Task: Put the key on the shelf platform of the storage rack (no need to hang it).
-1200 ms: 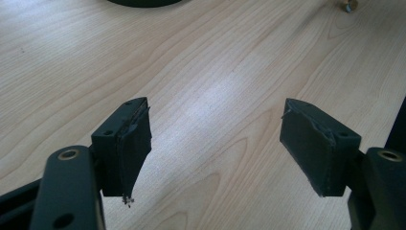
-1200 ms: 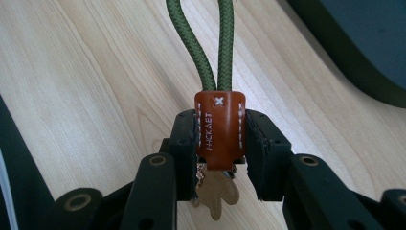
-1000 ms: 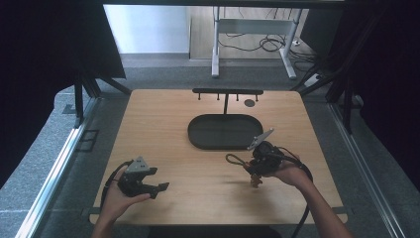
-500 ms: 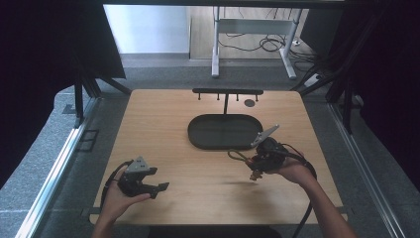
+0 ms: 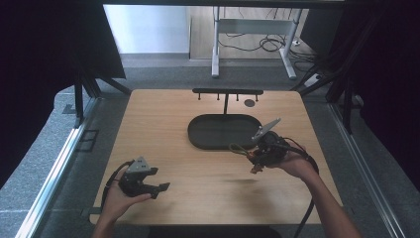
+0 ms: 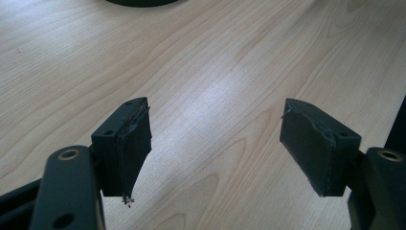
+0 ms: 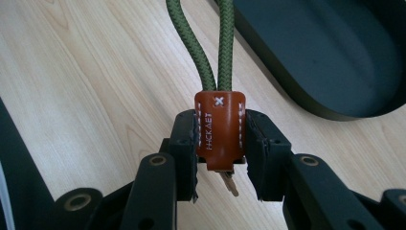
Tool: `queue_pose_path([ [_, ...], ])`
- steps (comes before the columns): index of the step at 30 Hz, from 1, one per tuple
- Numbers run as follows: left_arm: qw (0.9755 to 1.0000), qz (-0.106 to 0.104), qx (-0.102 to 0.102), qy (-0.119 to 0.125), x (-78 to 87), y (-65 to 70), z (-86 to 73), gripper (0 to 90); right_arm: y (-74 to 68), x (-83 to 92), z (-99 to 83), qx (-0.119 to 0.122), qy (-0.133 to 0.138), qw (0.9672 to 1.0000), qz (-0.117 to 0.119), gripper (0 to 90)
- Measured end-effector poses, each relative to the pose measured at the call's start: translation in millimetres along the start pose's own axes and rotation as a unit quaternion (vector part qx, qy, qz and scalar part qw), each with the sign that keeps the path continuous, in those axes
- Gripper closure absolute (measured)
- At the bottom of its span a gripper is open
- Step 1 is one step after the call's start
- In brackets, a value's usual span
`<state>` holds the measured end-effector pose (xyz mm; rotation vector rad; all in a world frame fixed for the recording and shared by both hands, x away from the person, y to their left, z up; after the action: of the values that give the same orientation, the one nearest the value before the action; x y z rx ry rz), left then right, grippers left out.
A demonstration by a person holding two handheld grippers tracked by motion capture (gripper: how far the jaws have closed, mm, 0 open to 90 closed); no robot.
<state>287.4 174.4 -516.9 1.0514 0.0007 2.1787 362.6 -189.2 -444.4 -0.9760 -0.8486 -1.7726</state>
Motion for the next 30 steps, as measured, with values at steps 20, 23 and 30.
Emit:
queue_pose_path([
  [20,1.0,-0.002,0.003,-0.001,-1.0,0.7,0.2,26.0,24.1,10.8,9.8,-0.021,0.008,0.9997,-0.008,66.5],
  [23,1.0,-0.002,0.002,-0.002,-1.2,0.7,0.2,26.1,27.8,10.8,10.8,-0.022,0.007,0.9997,-0.01,66.5],
  [30,1.0,-0.003,-0.004,-0.005,-2.7,2.3,0.5,26.0,39.0,11.1,12.4,-0.03,0.009,0.9993,-0.019,66.5],
])
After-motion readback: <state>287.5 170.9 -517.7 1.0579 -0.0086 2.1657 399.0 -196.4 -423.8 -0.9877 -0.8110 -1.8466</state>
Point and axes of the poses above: each handheld gripper's, and its own axes: x roughly backward along the jaws, z roughly out of its top, y roughly to its right, the point moved 5 cm from there along -x, roughly forward along the jaws, and after that the axes turned 14 degrees about x, right-handed, at the moved point
